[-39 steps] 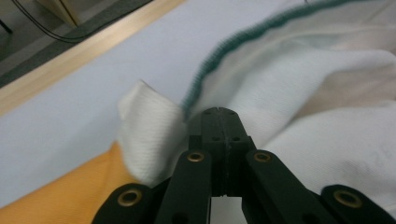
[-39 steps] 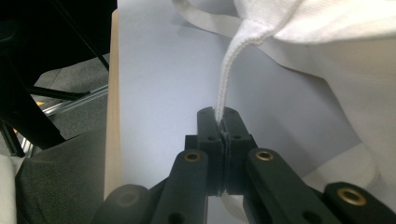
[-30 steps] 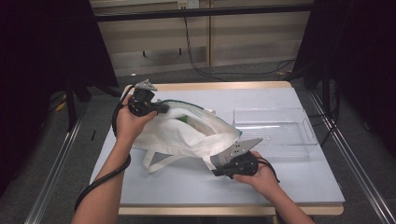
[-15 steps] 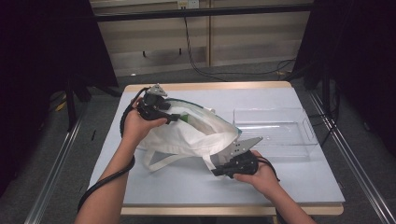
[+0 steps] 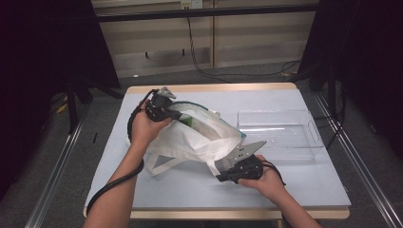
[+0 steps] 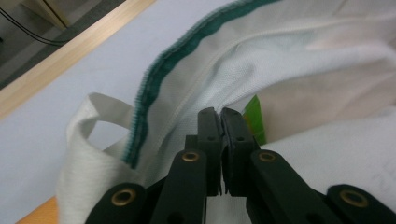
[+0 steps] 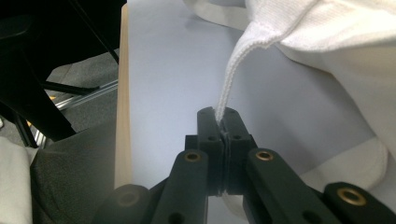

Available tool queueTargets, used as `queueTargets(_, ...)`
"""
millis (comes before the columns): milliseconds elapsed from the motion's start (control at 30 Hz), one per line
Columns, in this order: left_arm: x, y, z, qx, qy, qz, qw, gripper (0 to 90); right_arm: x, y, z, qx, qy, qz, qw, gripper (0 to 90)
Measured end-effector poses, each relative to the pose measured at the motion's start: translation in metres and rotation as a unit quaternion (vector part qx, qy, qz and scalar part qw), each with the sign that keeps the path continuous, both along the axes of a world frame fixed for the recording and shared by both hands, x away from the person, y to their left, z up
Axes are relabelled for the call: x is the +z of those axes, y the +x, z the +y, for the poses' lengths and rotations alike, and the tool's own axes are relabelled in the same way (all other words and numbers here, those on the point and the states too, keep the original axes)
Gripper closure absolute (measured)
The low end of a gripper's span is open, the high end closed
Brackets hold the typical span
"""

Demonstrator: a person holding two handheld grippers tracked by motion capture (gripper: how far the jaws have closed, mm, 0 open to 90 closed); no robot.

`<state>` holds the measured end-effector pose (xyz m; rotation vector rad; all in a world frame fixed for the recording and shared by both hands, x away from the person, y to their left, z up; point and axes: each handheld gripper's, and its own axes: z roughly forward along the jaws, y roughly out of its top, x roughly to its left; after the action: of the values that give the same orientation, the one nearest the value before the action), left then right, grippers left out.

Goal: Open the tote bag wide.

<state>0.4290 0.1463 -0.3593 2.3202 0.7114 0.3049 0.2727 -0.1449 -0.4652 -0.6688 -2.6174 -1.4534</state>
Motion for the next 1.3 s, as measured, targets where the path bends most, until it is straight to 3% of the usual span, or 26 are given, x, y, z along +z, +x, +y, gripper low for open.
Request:
queueTargets(67, 0.006, 0.001, 0.004, -0.001, -0.007, 0.000, 1.0000, 88.6, -0.002, 0.000, -0.002, 0.001, 0.004, 0.002, 1.0000, 88.4)
queueTargets(200, 0.016, 0.004, 0.010, 0.014, -0.045, 0.009, 0.9988, 88.8, -0.005, -0.002, -0.004, 0.002, 0.004, 0.010, 0.9999, 88.4)
queueTargets(333, 0.024, 0.009, 0.016, 0.028, -0.054, -0.002, 0.9981, 88.9, -0.006, -0.003, -0.006, 0.009, 0.007, 0.011, 0.9999, 88.5)
queueTargets(500, 0.018, 0.016, 0.017, 0.031, -0.068, 0.017, 0.9970, 88.8, -0.010, -0.005, -0.011, 0.011, 0.005, 0.022, 0.9997, 88.5)
queueTargets(700, 0.012, 0.016, 0.010, 0.013, -0.040, 0.028, 0.9987, 88.7, -0.009, -0.005, -0.013, 0.005, 0.003, 0.017, 0.9998, 88.3)
queueTargets(900, 0.013, 0.015, 0.010, 0.004, -0.036, 0.034, 0.9988, 88.7, -0.002, -0.003, -0.015, -0.006, 0.001, -0.010, 0.9999, 86.3)
queueTargets(967, 0.012, 0.014, 0.009, 0.014, -0.040, 0.028, 0.9987, 88.7, 0.003, -0.002, -0.016, -0.019, 0.000, -0.023, 0.9995, 77.6)
queueTargets(1067, 0.012, 0.013, 0.010, 0.015, -0.046, 0.031, 0.9983, 88.7, 0.011, 0.000, -0.020, -0.029, -0.001, -0.037, 0.9989, 75.1)
queueTargets(1133, 0.013, 0.012, 0.010, 0.007, -0.034, 0.031, 0.9989, 88.7, 0.016, 0.000, -0.022, -0.041, 0.005, -0.045, 0.9981, 70.6)
queueTargets(1300, 0.014, 0.011, 0.009, 0.011, -0.037, 0.035, 0.9986, 88.7, 0.029, 0.000, -0.026, -0.067, 0.014, -0.058, 0.9960, 62.1)
